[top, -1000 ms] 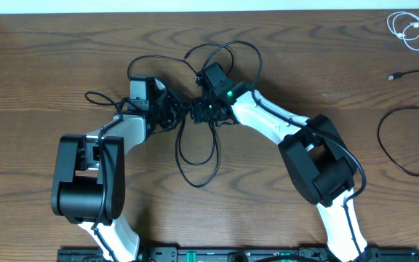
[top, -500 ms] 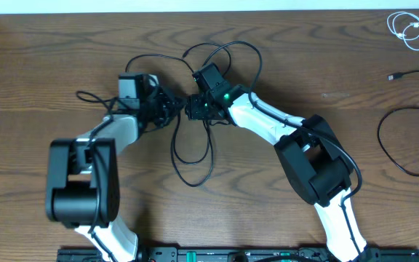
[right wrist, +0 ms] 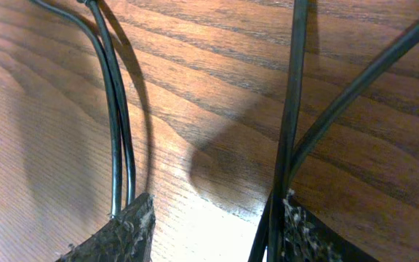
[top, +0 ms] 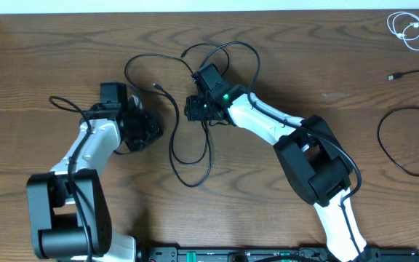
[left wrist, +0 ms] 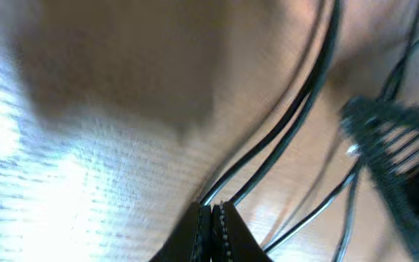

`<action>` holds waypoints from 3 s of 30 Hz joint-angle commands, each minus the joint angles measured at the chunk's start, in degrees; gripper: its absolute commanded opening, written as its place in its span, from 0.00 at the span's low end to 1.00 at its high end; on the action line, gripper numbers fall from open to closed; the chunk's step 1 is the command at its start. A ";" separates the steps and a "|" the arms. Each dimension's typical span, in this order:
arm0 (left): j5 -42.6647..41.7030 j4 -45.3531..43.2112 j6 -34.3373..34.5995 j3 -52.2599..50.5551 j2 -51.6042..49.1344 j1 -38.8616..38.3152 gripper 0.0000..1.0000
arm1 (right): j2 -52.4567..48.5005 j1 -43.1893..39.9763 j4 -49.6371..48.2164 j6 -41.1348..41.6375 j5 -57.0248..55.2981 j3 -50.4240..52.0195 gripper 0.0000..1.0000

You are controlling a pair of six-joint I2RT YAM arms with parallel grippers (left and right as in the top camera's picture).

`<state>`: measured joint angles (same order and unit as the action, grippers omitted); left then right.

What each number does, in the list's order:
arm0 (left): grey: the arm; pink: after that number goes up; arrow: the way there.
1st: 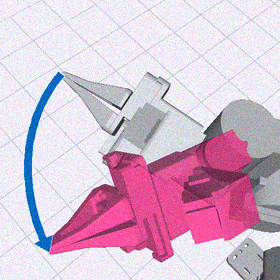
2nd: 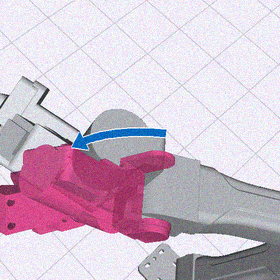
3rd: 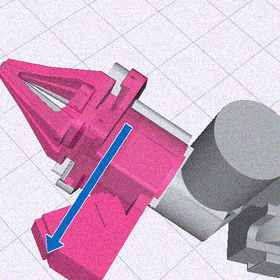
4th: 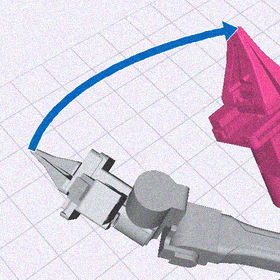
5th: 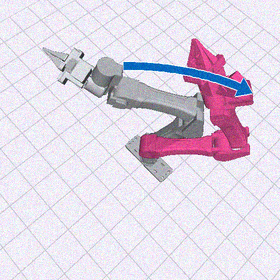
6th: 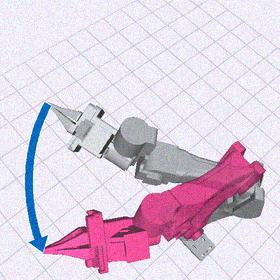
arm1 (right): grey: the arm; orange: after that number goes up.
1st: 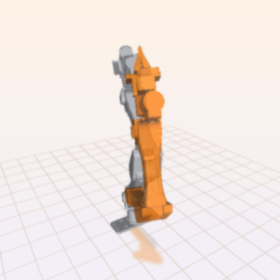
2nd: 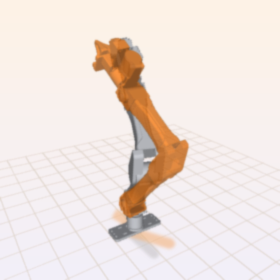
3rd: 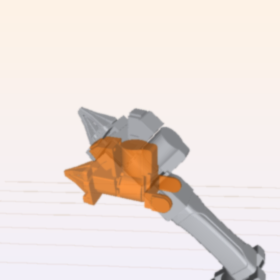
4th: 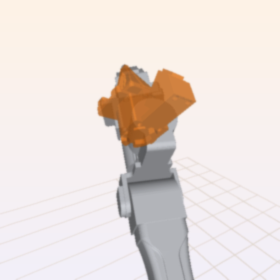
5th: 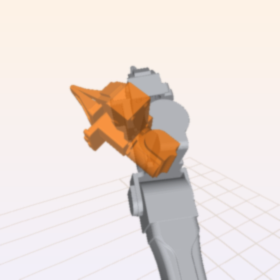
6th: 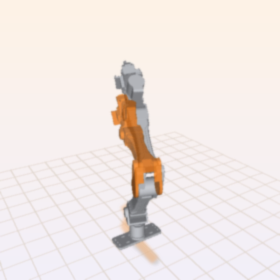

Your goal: Untangle cables

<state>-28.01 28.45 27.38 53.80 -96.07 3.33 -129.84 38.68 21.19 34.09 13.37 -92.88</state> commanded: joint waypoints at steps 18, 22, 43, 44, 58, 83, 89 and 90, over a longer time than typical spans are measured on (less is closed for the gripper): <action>-5.97 -3.56 4.02 -3.13 -6.91 -1.81 0.07 | -4.33 2.12 -5.27 -4.61 4.94 1.77 0.53; -8.74 -4.44 4.02 -3.13 -7.41 -2.47 0.07 | -4.33 3.04 -5.95 -4.61 0.72 1.77 0.53; -10.21 -7.63 5.70 -3.13 -7.39 -6.25 0.07 | -8.09 6.99 -3.54 -5.95 -15.43 1.79 0.13; -10.60 -8.07 5.70 -3.13 -7.39 -6.25 0.08 | -8.09 7.08 -3.26 -5.92 -16.20 1.79 0.08; -12.11 -11.43 5.46 0.52 -1.51 -3.74 0.07 | -8.04 6.93 -0.46 -6.60 -17.92 1.70 0.01; -11.85 -11.65 5.49 1.29 15.61 14.38 0.08 | 25.16 -18.32 23.17 -27.19 -3.50 -3.76 0.01; -11.85 -11.63 5.49 1.29 15.61 14.38 0.08 | 34.29 -33.81 25.94 -30.18 -3.37 -3.76 0.01; -11.85 -11.65 5.49 1.29 15.61 14.36 0.08 | 35.32 -36.44 26.03 -30.40 -3.34 -3.76 0.01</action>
<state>-39.57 16.64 33.04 54.48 -80.79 17.56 -97.73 7.94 46.72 6.63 8.93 -96.38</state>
